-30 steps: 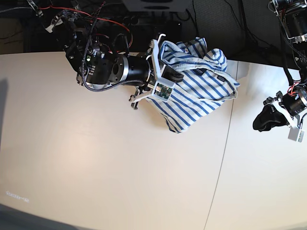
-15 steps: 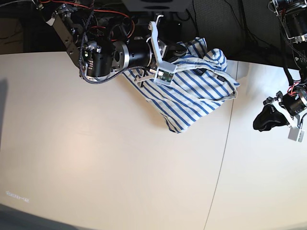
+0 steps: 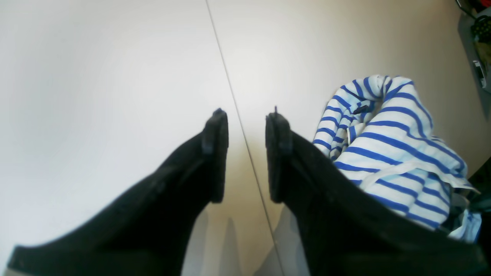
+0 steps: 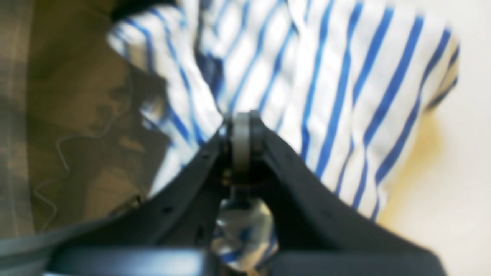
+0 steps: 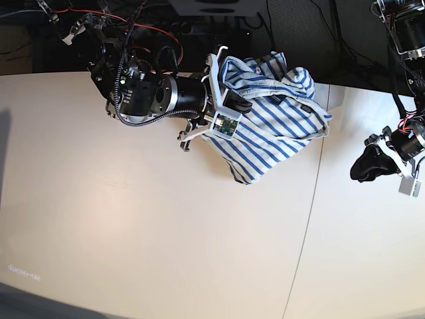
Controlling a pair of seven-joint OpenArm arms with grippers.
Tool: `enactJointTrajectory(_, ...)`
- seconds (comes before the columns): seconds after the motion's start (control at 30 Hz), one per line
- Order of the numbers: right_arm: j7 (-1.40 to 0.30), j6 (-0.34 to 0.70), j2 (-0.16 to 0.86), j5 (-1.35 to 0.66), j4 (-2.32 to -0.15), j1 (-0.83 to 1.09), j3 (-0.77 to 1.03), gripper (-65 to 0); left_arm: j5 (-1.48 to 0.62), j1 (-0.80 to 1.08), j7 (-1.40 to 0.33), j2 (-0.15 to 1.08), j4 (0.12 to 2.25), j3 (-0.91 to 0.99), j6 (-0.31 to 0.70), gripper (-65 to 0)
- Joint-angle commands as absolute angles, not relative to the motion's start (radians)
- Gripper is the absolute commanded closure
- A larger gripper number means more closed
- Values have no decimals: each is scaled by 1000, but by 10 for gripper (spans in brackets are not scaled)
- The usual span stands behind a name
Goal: Fold the T-shirt properly
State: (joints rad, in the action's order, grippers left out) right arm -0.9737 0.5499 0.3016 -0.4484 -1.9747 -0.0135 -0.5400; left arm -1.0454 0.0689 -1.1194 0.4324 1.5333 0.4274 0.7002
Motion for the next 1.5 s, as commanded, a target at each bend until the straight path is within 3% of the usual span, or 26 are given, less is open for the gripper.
enactJointTrajectory(0.0,-965,591,302,-459,-1974,-24,-542,0,-1066,56,-1104,451,1552,434,698,-195)
enactJointTrajectory(0.53,-1048,591,302,-701,-1948,-28,-635,0,-1066,56,-1113,451,1552,434,698,-195)
enactJointTrajectory(0.83,-1017,591,248,-722,-1948,-118,-561,0,-1080,79,-1127,451,1552,434,698,-195)
enactJointTrajectory(1.0,-949,591,212,-604,-1933,-185,-513,0,-1081,130,-1127,451,1552,434,698,-195)
enactJointTrajectory(1.47,-943,591,199,-608,-1674,-271,-537,0,-1079,281,-1127,448,1552,434,698,-195)
